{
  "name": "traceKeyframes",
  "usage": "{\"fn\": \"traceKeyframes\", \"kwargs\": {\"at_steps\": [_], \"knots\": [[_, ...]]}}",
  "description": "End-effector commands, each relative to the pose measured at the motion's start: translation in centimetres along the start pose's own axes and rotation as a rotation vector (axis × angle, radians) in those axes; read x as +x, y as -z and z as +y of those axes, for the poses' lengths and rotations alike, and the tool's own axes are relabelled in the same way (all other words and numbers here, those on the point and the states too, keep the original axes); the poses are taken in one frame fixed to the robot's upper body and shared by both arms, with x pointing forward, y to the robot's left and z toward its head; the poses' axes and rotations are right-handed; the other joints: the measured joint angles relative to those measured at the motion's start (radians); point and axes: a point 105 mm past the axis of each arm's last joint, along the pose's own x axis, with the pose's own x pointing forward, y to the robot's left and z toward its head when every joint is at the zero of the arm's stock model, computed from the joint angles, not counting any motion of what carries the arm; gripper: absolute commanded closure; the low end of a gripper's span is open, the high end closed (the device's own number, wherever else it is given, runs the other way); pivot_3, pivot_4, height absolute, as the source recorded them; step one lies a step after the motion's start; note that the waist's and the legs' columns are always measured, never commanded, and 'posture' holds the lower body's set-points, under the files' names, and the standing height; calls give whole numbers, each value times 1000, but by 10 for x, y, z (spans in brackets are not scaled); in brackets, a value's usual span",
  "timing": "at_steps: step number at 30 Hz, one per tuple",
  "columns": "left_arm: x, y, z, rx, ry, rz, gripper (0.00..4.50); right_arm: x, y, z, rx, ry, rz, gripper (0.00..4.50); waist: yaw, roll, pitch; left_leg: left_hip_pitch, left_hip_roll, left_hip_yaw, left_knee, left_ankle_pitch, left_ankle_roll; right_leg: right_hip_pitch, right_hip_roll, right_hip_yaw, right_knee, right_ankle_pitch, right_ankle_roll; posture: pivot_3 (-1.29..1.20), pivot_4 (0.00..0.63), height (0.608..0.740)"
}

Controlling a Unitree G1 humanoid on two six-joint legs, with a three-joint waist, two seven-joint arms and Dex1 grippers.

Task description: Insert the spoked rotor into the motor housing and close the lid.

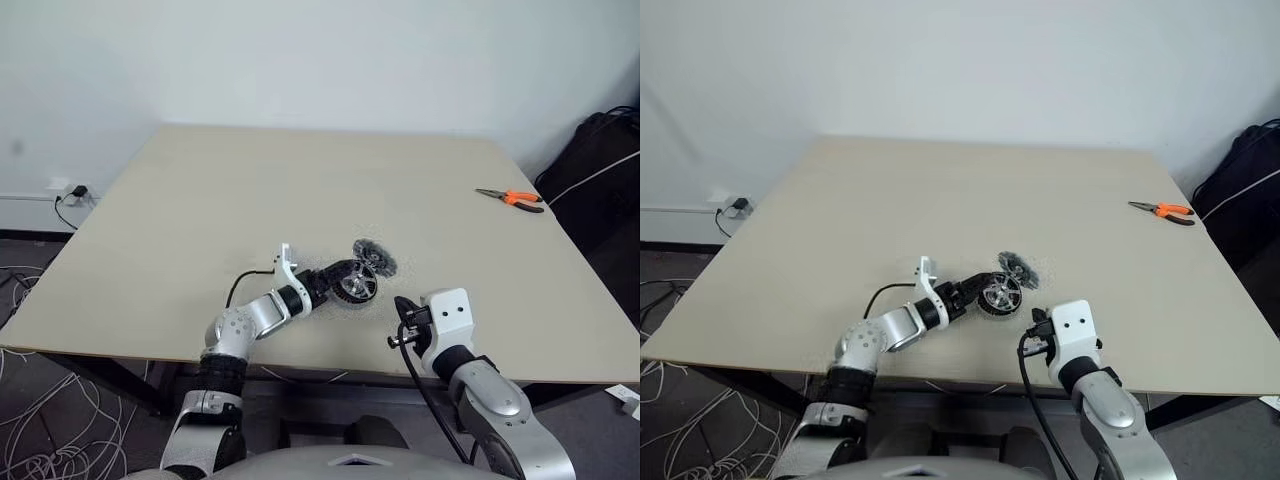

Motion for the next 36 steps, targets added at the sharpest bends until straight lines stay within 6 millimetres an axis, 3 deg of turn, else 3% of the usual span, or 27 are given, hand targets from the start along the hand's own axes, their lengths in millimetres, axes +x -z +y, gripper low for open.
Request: {"fn": "traceKeyframes", "kwargs": {"at_steps": [1, 4, 8, 13, 16, 23, 27, 32, 36], "knots": [[17, 32, -21, -23, 44, 48, 30, 2, -10, 1, -5, -5, -43, 4500, 3, 0, -1, 1, 0, 0, 0, 0, 0, 1, -1, 0, 0, 0, 0, 0, 0, 740], [15, 26, -18, 78, 10, 9, 30, 2, -9, 2, -4, -7, -42, 4500, 3, 0, -1, 1, 0, 0, 0, 0, 0, 1, -1, 0, 1, 0, 0, 0, 0, 740], [11, 10, -12, 365, -66, -119, 30, 3, -8, 2, -2, -7, -41, 4500, 2, 1, -2, 2, 0, 1, 0, 0, 0, 1, -2, 2, 1, 1, -1, 0, 0, 740], [-11, -17, -6, 773, -171, -345, 30, 11, -6, 4, -15, -7, -29, 4500, 0, 5, -4, 2, 0, 1, -3, 0, -1, -2, -2, 4, 2, 1, -2, 0, 0, 740], [-29, -19, -7, 957, -149, -406, 666, 20, -10, 8, -26, -23, -36, 4500, 0, 7, -5, 2, 0, 2, -4, 0, -1, -3, -3, 4, 2, 1, -2, 0, 0, 740], [-53, -10, 0, 1176, -116, -386, 3003, 48, -14, 15, -46, -41, -28, 4500, -1, 10, -7, 1, 0, 2, -4, -1, -1, -3, -4, 3, 1, 1, -2, 0, 0, 740], [-61, -6, 1, 1201, -106, -401, 4311, 65, -20, 23, -69, -71, -36, 4500, -4, 10, -7, 1, 0, 3, -5, -1, -1, -4, -4, 3, 1, 1, -2, 0, 0, 740], [-61, 4, -7, 1222, -74, -412, 4475, 88, -27, 27, -69, -95, -56, 4500, -3, 11, -7, 1, 0, 3, -4, -1, -1, -4, -4, 3, 1, 1, -2, 0, 0, 740], [-58, 11, -9, 1204, -46, -375, 4475, 102, -14, 26, -56, -106, -8, 4500, -4, 11, -7, 1, 0, 3, -5, -1, -1, -4, -4, 3, 1, 1, -2, 0, 0, 740]]}}
